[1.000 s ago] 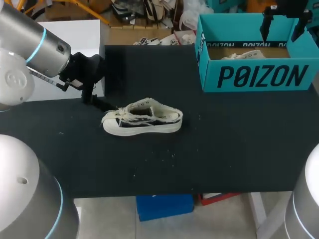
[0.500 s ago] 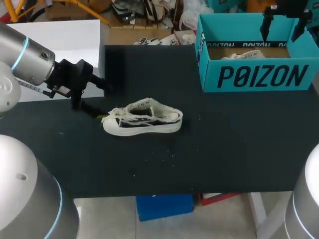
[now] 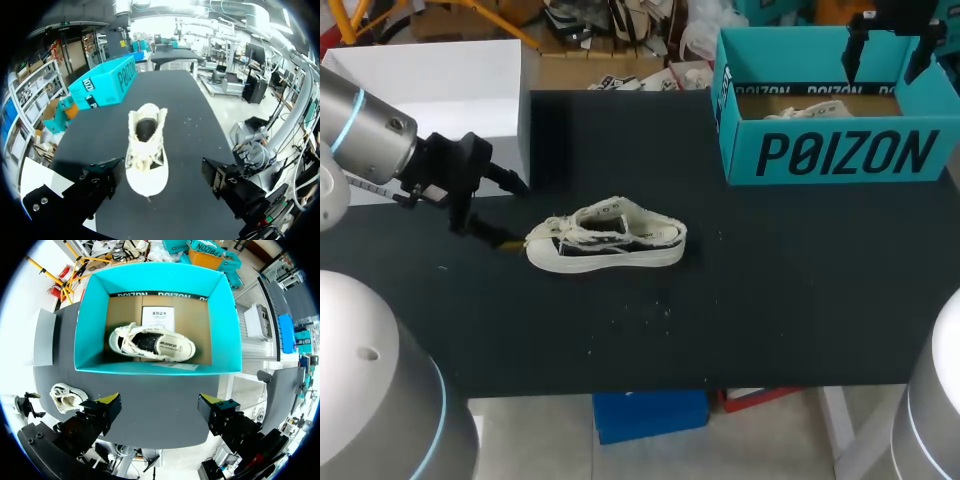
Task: Take the shoe out of the shoebox, open the shoe tongue, remove and reinsert the insole, then place the shoe into the shoebox
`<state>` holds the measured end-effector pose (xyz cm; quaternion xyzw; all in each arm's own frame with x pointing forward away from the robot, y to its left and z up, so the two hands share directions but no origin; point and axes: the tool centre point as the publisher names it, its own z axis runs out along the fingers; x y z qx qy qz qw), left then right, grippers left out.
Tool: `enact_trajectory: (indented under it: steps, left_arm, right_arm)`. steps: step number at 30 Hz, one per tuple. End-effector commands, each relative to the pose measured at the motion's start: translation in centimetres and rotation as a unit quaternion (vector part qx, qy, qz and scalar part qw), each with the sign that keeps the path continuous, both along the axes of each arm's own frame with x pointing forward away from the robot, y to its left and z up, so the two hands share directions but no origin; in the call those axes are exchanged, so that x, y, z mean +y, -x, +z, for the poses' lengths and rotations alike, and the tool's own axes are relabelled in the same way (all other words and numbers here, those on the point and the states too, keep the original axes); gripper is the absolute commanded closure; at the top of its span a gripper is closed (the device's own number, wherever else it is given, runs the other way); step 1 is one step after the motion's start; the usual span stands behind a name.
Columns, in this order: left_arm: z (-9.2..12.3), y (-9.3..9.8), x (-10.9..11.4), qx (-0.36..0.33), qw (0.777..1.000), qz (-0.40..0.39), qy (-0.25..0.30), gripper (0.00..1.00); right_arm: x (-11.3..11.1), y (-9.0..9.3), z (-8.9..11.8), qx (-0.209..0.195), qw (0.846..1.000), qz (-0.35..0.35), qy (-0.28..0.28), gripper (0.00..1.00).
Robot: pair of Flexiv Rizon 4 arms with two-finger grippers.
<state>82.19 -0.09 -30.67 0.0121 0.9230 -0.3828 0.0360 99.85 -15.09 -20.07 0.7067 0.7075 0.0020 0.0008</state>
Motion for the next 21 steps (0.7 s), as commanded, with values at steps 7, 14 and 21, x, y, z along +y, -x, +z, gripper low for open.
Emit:
enact_trajectory:
  steps: [7,14,21]
  left_arm:
    - [-0.7,-0.5,0.2,0.005,1.0,-0.002,0.001,0.0]
    - [-0.7,-0.5,0.2,0.005,1.0,-0.002,0.001,0.0]
    - [-0.7,-0.5,0.2,0.005,1.0,-0.002,0.001,0.0]
  right_arm:
    - [0.0,-0.1,0.0,0.001,1.0,0.0,0.0,0.0]
    - [4.7,5.0,3.0,-0.072,0.937,0.34,0.047,0.0]
    - [4.7,5.0,3.0,-0.072,0.937,0.34,0.047,0.0]
